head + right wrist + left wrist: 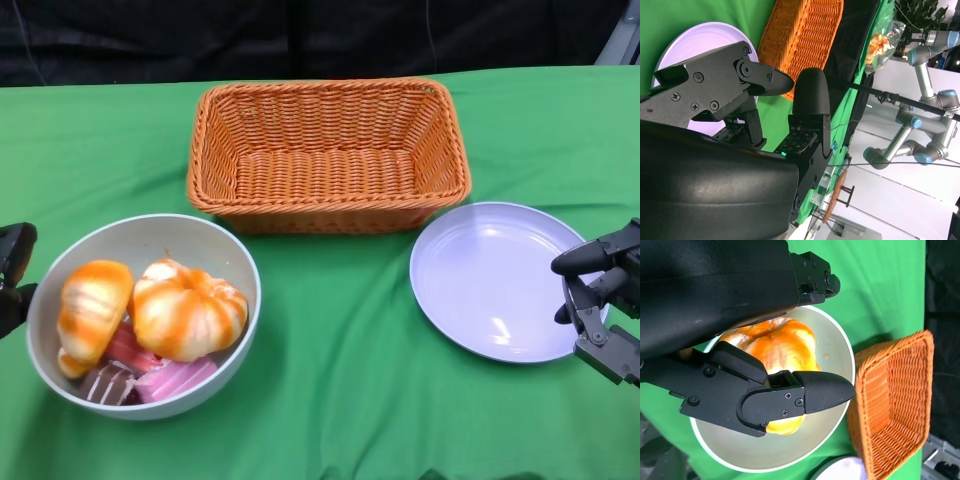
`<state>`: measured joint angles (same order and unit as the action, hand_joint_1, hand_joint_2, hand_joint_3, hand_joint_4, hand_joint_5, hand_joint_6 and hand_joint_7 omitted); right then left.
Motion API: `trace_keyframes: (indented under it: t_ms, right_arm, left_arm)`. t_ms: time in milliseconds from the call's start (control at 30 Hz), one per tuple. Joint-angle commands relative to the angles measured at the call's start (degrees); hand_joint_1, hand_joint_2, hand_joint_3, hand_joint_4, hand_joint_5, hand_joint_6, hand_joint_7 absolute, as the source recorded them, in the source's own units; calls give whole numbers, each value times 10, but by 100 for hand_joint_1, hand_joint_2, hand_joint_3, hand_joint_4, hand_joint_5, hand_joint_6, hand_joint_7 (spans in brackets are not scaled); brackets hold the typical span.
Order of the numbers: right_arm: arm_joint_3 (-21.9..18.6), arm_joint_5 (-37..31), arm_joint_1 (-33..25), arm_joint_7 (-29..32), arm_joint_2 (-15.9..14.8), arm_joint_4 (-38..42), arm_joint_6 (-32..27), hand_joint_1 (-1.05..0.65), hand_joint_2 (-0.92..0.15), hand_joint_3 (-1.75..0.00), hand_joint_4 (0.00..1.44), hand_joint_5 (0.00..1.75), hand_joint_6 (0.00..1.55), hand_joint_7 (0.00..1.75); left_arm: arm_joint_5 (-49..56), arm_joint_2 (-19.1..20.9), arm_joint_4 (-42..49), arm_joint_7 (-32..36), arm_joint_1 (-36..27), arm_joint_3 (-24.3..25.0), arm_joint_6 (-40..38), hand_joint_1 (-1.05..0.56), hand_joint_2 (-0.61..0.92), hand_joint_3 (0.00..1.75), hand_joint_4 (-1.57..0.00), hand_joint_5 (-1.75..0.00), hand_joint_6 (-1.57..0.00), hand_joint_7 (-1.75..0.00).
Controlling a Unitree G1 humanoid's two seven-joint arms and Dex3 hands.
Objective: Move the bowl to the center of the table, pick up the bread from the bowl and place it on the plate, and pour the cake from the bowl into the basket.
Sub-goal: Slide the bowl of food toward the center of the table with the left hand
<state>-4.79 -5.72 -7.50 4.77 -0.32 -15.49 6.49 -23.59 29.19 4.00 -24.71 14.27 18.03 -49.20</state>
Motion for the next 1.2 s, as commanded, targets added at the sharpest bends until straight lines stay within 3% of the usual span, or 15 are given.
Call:
trace_keyframes:
  t_ms: [33,267,433,767,1200]
  right_arm:
    - [-3,-1,4,10,2,2,9,-12,-69,-73,79,149,75,120]
    - [3,5,4,7,3,6,8,-13,-67,-77,79,146,73,121]
    - [9,9,12,8,9,17,11,-15,-62,-86,75,156,71,119]
    - [11,3,12,10,13,17,12,-13,-61,-88,74,157,73,115]
    - [13,-16,13,19,12,24,19,-14,-62,-84,75,156,73,118]
  left_arm:
    - [-10,9,-16,-20,-12,-10,-8,-79,92,63,-2,-1,-1,0]
    - [-15,13,-30,-47,-19,-19,-13,-79,92,63,-2,-1,-2,-1]
    - [-16,19,-37,-51,-20,-28,-24,-80,92,62,-6,-3,-4,-2]
    - [-90,14,-59,-70,-14,-11,-118,-77,92,62,0,0,-1,0]
    - [-101,11,-106,-75,-16,-62,-134,-78,92,63,-6,-3,-4,-1]
